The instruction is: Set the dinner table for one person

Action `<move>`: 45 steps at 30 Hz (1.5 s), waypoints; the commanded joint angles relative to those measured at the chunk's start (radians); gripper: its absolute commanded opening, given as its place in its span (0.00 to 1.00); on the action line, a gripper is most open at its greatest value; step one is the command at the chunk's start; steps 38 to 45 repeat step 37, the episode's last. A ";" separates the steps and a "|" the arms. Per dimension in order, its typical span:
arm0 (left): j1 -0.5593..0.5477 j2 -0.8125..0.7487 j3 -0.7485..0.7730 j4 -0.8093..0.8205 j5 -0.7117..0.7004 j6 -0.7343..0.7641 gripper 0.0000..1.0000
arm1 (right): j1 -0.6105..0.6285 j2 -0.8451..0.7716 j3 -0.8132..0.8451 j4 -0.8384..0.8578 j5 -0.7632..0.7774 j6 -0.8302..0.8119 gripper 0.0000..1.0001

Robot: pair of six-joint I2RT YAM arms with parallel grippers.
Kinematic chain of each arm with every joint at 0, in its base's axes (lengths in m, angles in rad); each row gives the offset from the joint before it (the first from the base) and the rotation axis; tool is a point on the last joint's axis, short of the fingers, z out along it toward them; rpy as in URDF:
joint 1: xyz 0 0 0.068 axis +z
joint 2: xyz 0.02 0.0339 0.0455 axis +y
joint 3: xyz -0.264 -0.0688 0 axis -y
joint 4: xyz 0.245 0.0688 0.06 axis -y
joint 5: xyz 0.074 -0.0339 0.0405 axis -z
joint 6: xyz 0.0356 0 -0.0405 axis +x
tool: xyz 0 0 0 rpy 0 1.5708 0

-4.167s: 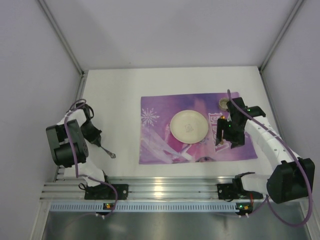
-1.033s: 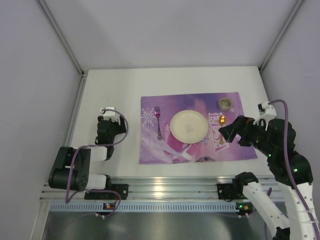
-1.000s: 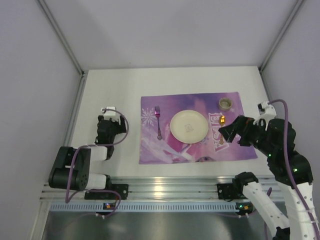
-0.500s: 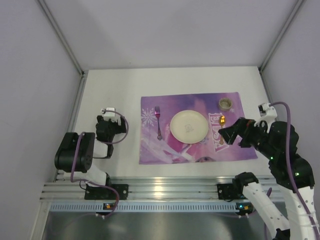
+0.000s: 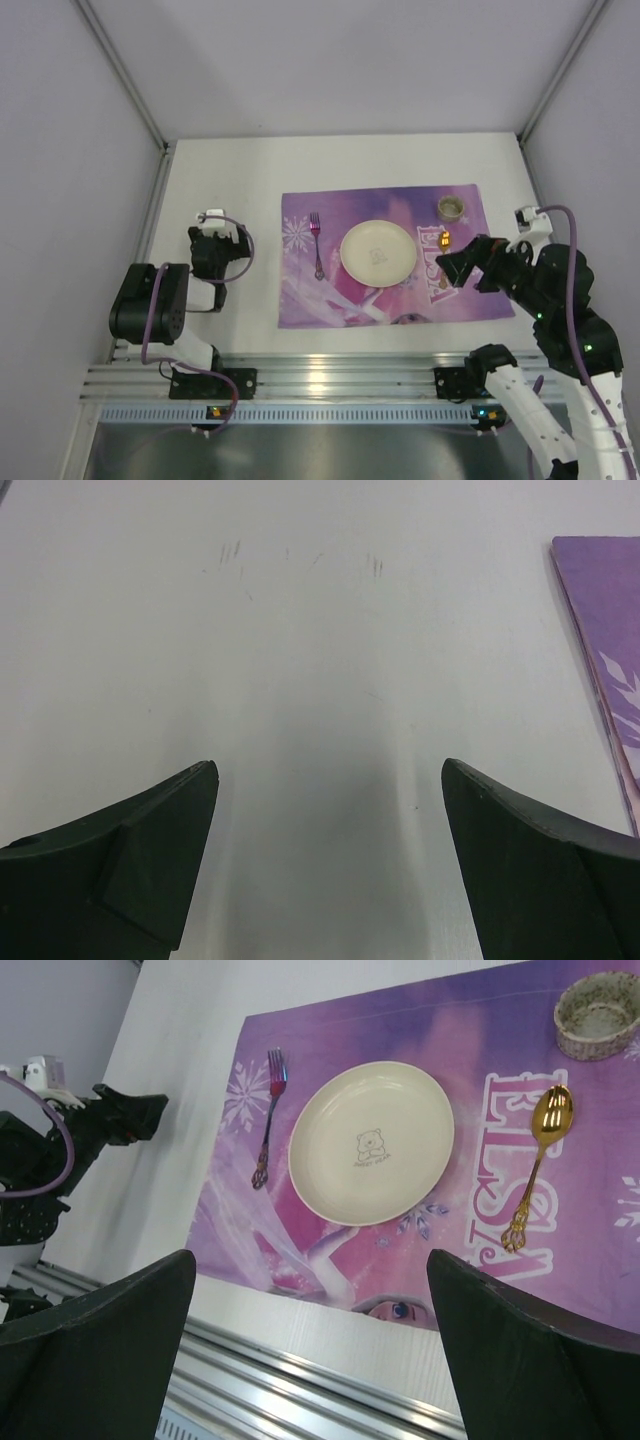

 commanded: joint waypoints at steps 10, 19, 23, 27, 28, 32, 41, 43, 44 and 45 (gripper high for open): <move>0.005 -0.013 0.019 0.052 -0.012 -0.013 0.98 | 0.010 -0.083 -0.104 0.106 0.025 0.071 1.00; 0.005 -0.013 0.019 0.053 -0.012 -0.013 0.99 | 0.045 -0.196 -0.262 0.124 -0.019 0.160 1.00; 0.005 -0.013 0.019 0.053 -0.012 -0.013 0.98 | 0.079 -0.231 -0.311 0.182 -0.084 0.193 1.00; 0.005 -0.013 0.019 0.053 -0.012 -0.013 0.99 | 0.111 -0.248 -0.336 0.210 -0.101 0.201 1.00; 0.005 -0.013 0.019 0.053 -0.012 -0.013 0.98 | 0.116 -0.250 -0.337 0.213 -0.101 0.200 1.00; 0.005 -0.013 0.019 0.053 -0.012 -0.013 0.98 | 0.148 -0.258 -0.336 0.219 -0.104 0.177 1.00; 0.005 -0.015 0.019 0.053 -0.010 -0.013 0.98 | 0.175 -0.264 -0.345 0.216 -0.079 0.183 1.00; 0.005 -0.015 0.019 0.053 -0.010 -0.013 0.98 | 0.175 -0.264 -0.345 0.216 -0.079 0.183 1.00; 0.005 -0.015 0.019 0.053 -0.010 -0.013 0.98 | 0.175 -0.264 -0.345 0.216 -0.079 0.183 1.00; 0.005 -0.015 0.019 0.053 -0.010 -0.013 0.98 | 0.175 -0.264 -0.345 0.216 -0.079 0.183 1.00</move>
